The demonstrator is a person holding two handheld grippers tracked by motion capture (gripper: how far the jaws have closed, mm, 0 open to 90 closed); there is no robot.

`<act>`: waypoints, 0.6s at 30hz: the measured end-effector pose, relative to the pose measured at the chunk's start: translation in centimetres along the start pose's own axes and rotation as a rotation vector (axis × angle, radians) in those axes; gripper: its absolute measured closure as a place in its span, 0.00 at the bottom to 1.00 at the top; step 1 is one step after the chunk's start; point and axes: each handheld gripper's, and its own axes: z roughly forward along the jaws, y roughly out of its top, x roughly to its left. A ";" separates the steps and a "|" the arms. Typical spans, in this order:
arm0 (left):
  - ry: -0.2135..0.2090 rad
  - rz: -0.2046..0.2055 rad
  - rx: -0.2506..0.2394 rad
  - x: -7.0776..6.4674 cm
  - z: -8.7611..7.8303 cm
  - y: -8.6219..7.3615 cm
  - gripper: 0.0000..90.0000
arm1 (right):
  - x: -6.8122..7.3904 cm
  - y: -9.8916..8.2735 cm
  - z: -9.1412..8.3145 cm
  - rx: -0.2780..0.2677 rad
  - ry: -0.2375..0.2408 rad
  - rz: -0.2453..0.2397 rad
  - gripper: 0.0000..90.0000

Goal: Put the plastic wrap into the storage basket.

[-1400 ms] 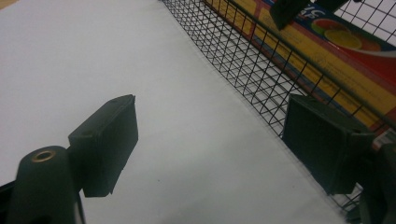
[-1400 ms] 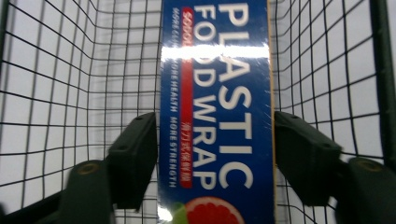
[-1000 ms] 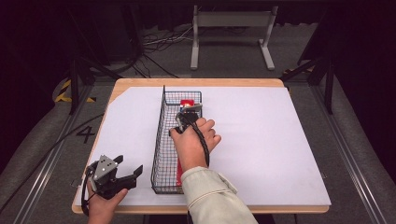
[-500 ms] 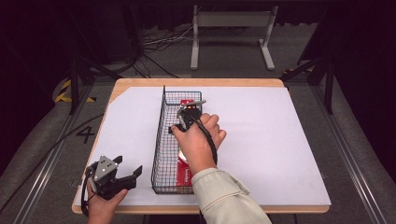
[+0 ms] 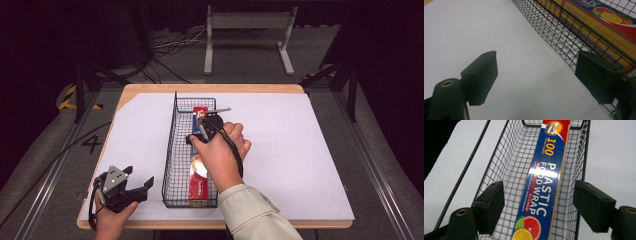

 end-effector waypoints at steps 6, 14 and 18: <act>0.001 -0.001 0.003 0.0 0.1 -0.1 0.21 | -1.4 -0.1 -0.9 -0.032 0.018 -0.050 0.29; 0.007 -0.001 0.010 0.1 0.0 -0.2 0.21 | -5.1 -0.6 -2.6 -0.043 0.066 -0.074 0.29; 0.011 0.003 0.018 0.1 0.2 -0.2 0.21 | -6.9 -0.8 -3.2 -0.054 0.088 -0.088 0.28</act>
